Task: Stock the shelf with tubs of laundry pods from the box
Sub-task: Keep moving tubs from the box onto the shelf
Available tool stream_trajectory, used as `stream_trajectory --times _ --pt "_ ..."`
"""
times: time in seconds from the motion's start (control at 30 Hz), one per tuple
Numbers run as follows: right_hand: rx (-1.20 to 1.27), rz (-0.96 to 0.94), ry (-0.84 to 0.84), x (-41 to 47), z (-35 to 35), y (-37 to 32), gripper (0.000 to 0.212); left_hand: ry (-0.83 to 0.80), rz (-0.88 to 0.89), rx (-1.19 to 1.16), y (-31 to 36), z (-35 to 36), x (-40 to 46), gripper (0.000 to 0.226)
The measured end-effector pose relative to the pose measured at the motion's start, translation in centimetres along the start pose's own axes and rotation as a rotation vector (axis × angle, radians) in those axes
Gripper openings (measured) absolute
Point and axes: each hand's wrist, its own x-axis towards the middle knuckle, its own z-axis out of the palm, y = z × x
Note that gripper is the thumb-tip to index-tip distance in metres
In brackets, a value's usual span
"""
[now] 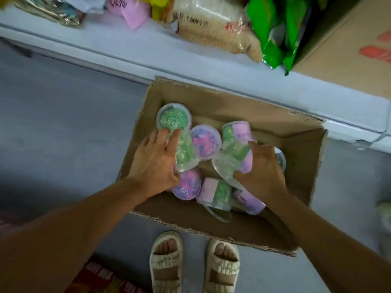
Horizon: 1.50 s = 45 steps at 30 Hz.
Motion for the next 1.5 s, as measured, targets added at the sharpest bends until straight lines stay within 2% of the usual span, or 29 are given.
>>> stream_trajectory --times 0.23,0.4,0.47,0.57,0.63,0.7,0.83,0.93,1.0,1.1,1.33,1.4,1.5 --pt "0.288 0.109 0.115 -6.1 -13.4 -4.6 0.071 0.082 -0.379 -0.527 3.3 -13.5 -3.6 0.095" --pt "0.37 0.111 0.198 -10.8 -24.6 -8.3 0.065 0.192 -0.475 -0.796 3.9 -25.0 -6.5 0.053" --pt "0.452 0.126 0.217 -12.9 -29.0 -10.0 0.066 0.209 -0.506 -0.906 4.0 -29.8 -7.7 0.045" --pt "0.537 0.126 0.268 -16.3 -35.3 -12.8 0.071 0.226 -0.55 -1.111 4.2 -36.8 -9.3 0.07" --pt "0.581 0.09 0.359 -19.4 -40.2 -15.2 0.069 0.257 -0.565 -1.193 4.3 -42.2 -11.1 0.083" --pt "0.656 0.075 0.386 -21.2 -43.4 -16.8 0.064 0.274 -0.588 -1.324 4.5 -45.4 -12.1 0.082" --pt "0.9 0.062 0.441 -25.7 -50.9 -20.1 0.052 0.314 -0.549 -1.513 4.5 -54.1 -14.6 0.06" --pt "1.084 -0.001 0.478 -29.1 -56.5 -22.6 0.039 0.27 -0.462 -1.698 4.0 -60.3 -16.3 0.045" --pt "1.162 -0.048 0.492 -31.0 -60.0 -24.0 0.036 0.271 -0.381 -1.731 3.9 -64.2 -17.4 0.03" --pt "1.228 -0.113 0.497 -33.4 -64.5 -26.1 0.031 0.356 -0.272 -1.712 4.4 -69.7 -18.9 0.012" --pt "1.413 -0.246 0.5 -35.9 -73.6 -29.3 0.01 0.379 -0.108 -1.785 6.1 -80.8 -19.8 0.021" --pt "1.424 -0.272 0.511 -35.7 -75.9 -29.8 0.014 0.389 -0.074 -1.86 6.9 -83.3 -19.5 0.016" --pt "1.396 -0.289 0.495 -35.4 -79.3 -30.3 0.029 0.391 -0.036 -1.886 7.9 -86.4 -18.4 0.018"
